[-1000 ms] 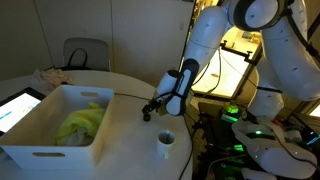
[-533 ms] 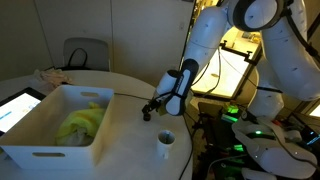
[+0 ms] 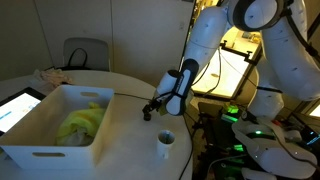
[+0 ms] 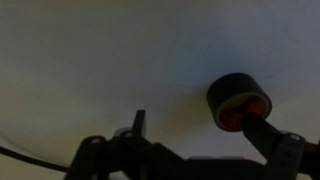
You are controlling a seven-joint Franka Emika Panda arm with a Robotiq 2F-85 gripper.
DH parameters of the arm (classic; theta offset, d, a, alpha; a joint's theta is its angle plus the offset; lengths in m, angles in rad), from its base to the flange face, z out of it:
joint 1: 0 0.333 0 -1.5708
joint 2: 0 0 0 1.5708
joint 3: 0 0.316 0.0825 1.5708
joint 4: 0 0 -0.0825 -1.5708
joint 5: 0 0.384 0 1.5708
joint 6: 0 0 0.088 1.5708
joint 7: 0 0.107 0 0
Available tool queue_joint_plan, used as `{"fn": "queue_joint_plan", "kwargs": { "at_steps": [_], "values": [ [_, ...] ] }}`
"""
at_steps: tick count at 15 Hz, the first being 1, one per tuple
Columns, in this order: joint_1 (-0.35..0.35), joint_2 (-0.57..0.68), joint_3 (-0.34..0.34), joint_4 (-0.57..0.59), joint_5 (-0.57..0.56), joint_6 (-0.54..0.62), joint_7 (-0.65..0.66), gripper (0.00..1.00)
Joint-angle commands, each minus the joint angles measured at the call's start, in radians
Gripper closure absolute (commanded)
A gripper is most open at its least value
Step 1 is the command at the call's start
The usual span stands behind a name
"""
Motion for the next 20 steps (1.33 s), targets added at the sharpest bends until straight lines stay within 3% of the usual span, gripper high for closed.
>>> {"fn": "queue_joint_plan", "kwargs": {
  "at_steps": [1,13,15,20],
  "values": [
    [0.004,-0.002,0.001,-0.016,0.024,0.018,-0.039,0.00],
    [0.026,0.012,-0.002,-0.074,0.012,0.025,-0.099,0.00],
    [0.026,0.009,0.000,-0.075,0.014,0.031,-0.101,0.26],
    [0.030,-0.010,0.000,-0.085,0.015,0.042,-0.113,0.64]
  ]
}}
